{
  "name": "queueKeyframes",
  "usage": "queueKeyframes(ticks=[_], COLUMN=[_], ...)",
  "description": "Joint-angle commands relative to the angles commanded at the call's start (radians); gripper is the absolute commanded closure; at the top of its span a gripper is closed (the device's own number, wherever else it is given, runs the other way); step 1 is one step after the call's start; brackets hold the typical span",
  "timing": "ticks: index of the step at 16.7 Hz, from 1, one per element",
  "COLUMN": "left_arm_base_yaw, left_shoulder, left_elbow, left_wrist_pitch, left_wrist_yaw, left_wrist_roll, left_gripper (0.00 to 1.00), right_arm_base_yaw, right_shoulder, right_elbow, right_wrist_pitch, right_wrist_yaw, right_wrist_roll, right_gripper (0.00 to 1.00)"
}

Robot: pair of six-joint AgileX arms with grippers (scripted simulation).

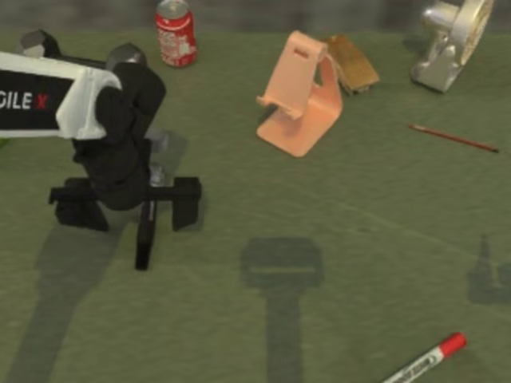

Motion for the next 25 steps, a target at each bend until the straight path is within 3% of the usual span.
queueKeyframes(ticks=[4, 17, 25], left_arm_base_yaw=[0.0, 0.0, 0.0], left_shoulder=[0.003, 0.003, 0.003], left_elbow=[-0.002, -0.002, -0.002], left_wrist_pitch=[0.004, 0.004, 0.004], left_wrist_yaw=[0.0, 0.0, 0.0], left_wrist_roll=[0.0, 0.0, 0.0], left_gripper=[0.0, 0.98, 1.0], right_arm_base_yaw=[0.0, 0.0, 0.0], right_shoulder=[0.0, 0.0, 0.0], right_elbow=[0.0, 0.0, 0.0], right_wrist_pitch=[0.0, 0.0, 0.0], right_wrist_yaw=[0.0, 0.0, 0.0], right_wrist_roll=[0.0, 0.0, 0.0], right_gripper=[0.0, 0.0, 0.0])
